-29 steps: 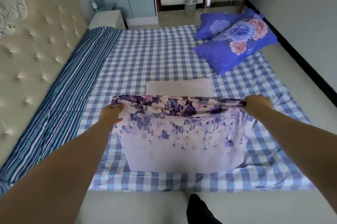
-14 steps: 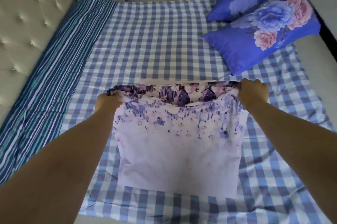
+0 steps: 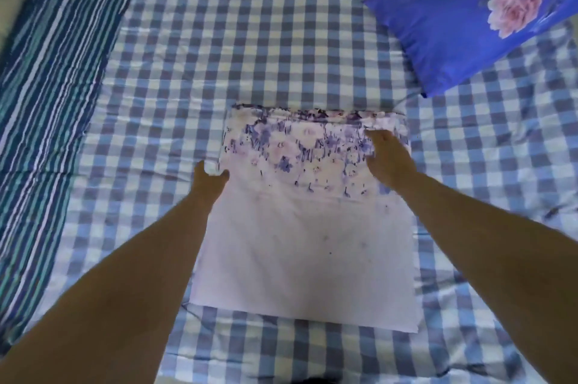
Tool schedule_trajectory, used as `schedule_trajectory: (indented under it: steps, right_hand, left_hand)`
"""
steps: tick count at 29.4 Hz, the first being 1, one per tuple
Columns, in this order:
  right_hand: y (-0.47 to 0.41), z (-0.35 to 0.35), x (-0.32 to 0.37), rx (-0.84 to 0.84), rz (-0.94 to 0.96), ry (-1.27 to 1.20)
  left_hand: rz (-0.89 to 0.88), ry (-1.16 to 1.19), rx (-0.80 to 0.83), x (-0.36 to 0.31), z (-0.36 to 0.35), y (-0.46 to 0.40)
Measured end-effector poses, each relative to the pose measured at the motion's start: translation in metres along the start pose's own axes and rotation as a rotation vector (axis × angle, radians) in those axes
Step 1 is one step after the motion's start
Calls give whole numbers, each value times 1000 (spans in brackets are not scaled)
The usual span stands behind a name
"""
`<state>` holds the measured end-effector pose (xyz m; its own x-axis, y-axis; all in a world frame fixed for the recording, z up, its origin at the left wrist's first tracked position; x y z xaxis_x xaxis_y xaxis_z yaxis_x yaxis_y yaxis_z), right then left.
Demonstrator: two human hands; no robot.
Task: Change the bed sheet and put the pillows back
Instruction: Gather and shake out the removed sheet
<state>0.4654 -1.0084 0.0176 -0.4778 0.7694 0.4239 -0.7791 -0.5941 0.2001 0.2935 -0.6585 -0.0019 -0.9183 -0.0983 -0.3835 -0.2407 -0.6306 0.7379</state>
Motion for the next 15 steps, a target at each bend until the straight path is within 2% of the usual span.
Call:
schedule_trajectory:
  steps: [4,8,11,15]
  right_hand:
    - [62,-111,4,228,-86,-191]
    - [131,-195,3,263,-338,-351]
    - [188,-228,-9,191,-566,-296]
    - [259,-253,-34,24,-1022,-337]
  left_hand:
    - [209,-139,28,109,-31,-16]
    - [312,-304,19,195,-43,-33]
    - [391,-342,-5,250,-45,-42]
    - [464,-156,23,306,-50,-46]
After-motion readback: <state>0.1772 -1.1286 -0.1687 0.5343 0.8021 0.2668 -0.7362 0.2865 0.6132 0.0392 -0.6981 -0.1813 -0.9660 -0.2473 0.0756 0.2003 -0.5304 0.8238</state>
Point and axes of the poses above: each hand's wrist, its own y-axis away from the middle knuckle, its own z-axis out of the back of the hand, x = y × z, the point moved 5 cm from there along -y, towards the middle knuckle, and after that the axes turned 15 degrees about z, right-handed, at the moved point
